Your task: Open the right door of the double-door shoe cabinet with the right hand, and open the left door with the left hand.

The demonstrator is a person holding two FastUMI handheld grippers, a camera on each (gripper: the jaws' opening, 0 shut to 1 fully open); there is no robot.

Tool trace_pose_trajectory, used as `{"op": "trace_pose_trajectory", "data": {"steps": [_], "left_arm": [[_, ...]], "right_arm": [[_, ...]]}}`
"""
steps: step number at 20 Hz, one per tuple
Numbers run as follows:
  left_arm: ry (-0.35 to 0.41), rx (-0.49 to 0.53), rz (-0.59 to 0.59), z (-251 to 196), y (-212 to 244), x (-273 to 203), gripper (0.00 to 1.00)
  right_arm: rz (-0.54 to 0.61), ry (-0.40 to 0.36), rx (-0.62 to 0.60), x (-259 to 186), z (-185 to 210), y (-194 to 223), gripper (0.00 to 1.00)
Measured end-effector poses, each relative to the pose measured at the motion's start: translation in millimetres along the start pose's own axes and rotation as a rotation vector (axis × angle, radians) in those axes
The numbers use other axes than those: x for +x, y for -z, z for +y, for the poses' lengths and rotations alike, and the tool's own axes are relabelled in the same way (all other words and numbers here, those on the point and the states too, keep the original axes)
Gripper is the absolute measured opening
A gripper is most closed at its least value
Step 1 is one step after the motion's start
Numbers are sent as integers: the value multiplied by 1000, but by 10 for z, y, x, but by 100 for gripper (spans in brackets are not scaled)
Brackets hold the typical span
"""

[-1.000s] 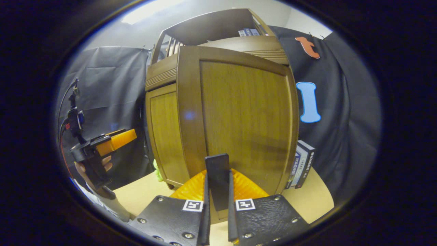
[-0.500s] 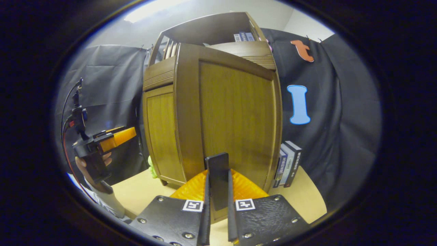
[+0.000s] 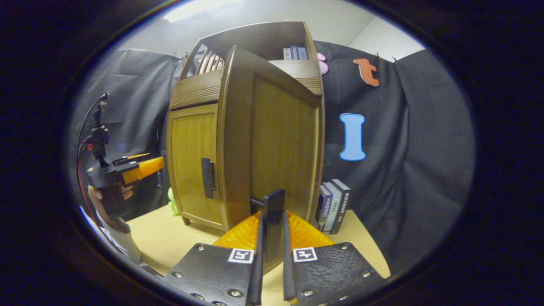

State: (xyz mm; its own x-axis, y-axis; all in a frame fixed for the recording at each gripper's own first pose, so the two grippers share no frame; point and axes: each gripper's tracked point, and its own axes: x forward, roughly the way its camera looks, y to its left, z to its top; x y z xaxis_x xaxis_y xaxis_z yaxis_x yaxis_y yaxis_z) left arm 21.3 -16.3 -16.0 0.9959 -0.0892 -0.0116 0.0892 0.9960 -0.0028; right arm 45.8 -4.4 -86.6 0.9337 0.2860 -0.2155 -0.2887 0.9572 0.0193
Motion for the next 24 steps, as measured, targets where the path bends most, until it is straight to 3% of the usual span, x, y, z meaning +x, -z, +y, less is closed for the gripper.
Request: {"op": "trace_pose_trajectory", "data": {"steps": [4, 9, 12, 14, 17, 18, 20, 23, 24], "left_arm": [[75, 6, 15, -256, 46, -33, 99], [87, 6, 21, -375, 127, 46, 97], [114, -17, 38, -527, 233, 177, 98], [144, -20, 56, -657, 342, 277, 98], [151, -20, 58, -735, 454, 423, 99], [148, -19, 59, -754, 484, 482, 99], [142, -19, 67, -778, 573, 575, 97], [191, -47, 80, -886, 702, 708, 100], [191, -61, 84, -912, 758, 738, 98]], "right_arm": [[-7, 70, -12, -30, -356, 54, 19], [-23, 128, -16, -49, -864, 112, 17], [-53, 123, 91, -53, -1188, 124, 17], [-68, 79, 151, -18, -1262, 143, 16], [-72, 59, 128, -19, -1294, 144, 20], [-70, 73, 88, -41, -1330, 120, 17], [-67, 70, 65, -45, -1433, 147, 40], [-54, 112, 69, -179, -1502, 160, 47], [-66, 125, 39, -246, -1500, 123, 58]]}}
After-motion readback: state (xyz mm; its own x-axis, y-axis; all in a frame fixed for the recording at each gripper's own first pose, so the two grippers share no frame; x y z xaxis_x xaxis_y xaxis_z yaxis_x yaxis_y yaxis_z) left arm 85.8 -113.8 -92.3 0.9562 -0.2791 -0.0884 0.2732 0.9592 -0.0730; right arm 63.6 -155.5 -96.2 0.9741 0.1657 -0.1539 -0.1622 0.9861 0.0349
